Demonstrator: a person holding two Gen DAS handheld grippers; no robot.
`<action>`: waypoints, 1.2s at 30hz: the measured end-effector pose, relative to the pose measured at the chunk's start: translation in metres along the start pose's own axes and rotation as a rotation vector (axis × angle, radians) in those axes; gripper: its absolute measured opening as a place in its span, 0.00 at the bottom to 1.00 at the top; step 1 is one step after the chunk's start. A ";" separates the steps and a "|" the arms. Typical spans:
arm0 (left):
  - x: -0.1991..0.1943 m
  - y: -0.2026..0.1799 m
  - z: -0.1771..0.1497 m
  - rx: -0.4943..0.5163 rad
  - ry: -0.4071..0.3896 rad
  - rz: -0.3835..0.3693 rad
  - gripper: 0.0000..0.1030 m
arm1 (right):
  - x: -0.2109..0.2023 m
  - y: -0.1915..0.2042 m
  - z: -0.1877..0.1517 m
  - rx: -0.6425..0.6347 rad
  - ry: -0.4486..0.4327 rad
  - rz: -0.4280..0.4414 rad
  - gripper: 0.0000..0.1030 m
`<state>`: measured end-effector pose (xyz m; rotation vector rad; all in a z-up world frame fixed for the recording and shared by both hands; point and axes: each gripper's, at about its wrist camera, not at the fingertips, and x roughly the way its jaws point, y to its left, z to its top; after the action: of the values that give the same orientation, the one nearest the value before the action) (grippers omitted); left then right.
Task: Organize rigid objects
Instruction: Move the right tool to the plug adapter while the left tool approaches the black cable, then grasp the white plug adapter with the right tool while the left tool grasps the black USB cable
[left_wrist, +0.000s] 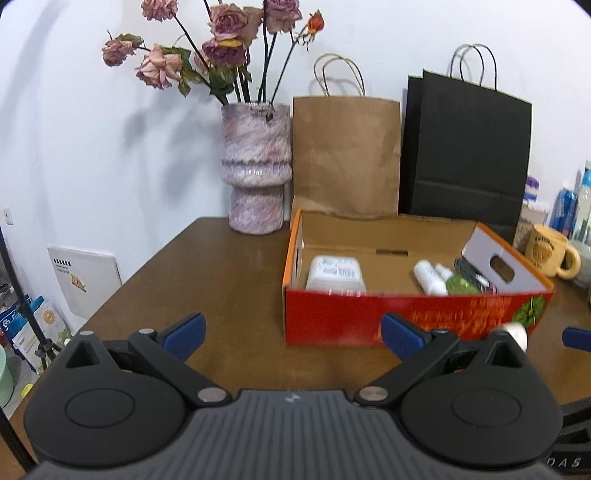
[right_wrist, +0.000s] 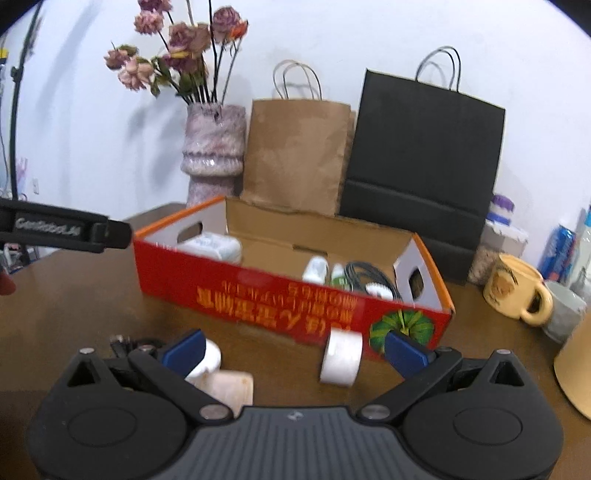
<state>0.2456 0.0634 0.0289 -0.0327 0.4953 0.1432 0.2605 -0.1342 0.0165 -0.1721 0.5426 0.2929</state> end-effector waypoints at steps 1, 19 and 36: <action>-0.002 0.001 -0.003 0.007 0.004 0.001 1.00 | -0.002 0.002 -0.002 0.002 0.006 0.005 1.00; -0.020 0.036 -0.035 0.003 0.085 -0.010 1.00 | 0.004 0.024 -0.022 0.033 0.105 0.008 0.92; -0.019 0.034 -0.036 0.003 0.090 -0.022 1.00 | 0.017 0.026 -0.022 0.083 0.140 0.054 0.37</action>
<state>0.2074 0.0923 0.0062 -0.0418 0.5852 0.1202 0.2553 -0.1112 -0.0137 -0.0980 0.6982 0.3120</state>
